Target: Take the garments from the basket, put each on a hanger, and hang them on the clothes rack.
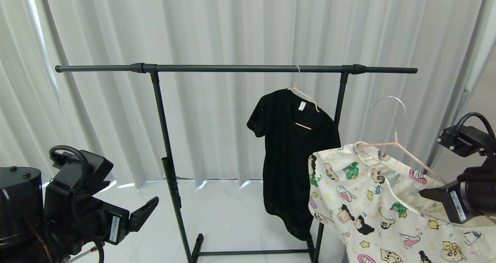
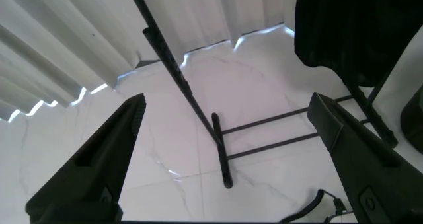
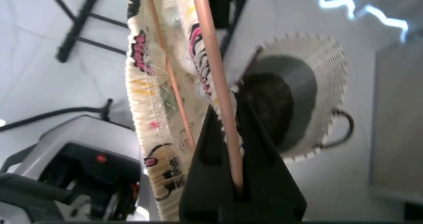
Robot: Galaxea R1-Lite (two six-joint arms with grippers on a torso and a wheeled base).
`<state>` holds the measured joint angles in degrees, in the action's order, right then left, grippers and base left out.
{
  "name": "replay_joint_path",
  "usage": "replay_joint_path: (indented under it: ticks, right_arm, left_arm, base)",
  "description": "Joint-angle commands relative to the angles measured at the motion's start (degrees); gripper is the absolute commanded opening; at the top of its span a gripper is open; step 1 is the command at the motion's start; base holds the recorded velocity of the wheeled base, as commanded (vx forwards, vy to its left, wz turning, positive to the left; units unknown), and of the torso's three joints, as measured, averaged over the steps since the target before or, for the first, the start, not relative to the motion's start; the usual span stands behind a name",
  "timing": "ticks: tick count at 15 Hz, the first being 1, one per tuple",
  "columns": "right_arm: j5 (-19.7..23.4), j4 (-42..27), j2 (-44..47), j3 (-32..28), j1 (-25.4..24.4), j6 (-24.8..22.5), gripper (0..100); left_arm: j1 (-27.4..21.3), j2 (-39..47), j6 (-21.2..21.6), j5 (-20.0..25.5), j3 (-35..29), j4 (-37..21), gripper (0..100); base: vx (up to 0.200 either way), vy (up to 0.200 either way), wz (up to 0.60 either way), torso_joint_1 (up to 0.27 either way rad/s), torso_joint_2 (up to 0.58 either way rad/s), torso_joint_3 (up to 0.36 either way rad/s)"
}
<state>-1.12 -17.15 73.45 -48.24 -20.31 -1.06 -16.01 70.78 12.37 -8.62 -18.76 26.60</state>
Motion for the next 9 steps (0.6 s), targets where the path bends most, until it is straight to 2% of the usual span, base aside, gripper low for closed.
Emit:
replay_joint_path:
  ticks: [1,3,4,7,9]
  right_arm:
    - [0.24,0.01,3.19,-3.79,-4.21,0.36,0]
    - [-0.02,0.01,5.74,-6.25,-6.59,1.94,0]
    - [-0.11,0.1,7.67,-8.45,-8.43,3.61,0]
    - [-0.2,0.19,9.78,-11.18,-8.78,3.79,0]
    - [-0.2,0.19,10.93,-12.58,-8.78,3.79,0]
  left_arm:
    - [0.01,1.2,0.11,-0.08,-0.84,0.03,100]
    - [-0.08,1.73,0.19,-0.87,-1.45,0.03,100]
    - [-0.08,2.35,0.19,-2.63,-1.98,0.03,100]
    - [-0.08,2.43,0.11,-2.89,-2.24,0.12,100]
    - [-0.25,2.43,0.11,-2.89,-2.24,0.12,100]
  base:
    - [0.0,0.0,0.0,0.0,0.0,0.0]
    - [0.0,0.0,0.0,0.0,0.0,0.0]
    - [0.0,0.2,0.0,0.002,0.01,0.002]
    - [0.0,0.2,0.0,0.002,0.0,0.006]
    - [0.0,0.0,0.0,0.0,0.0,0.0]
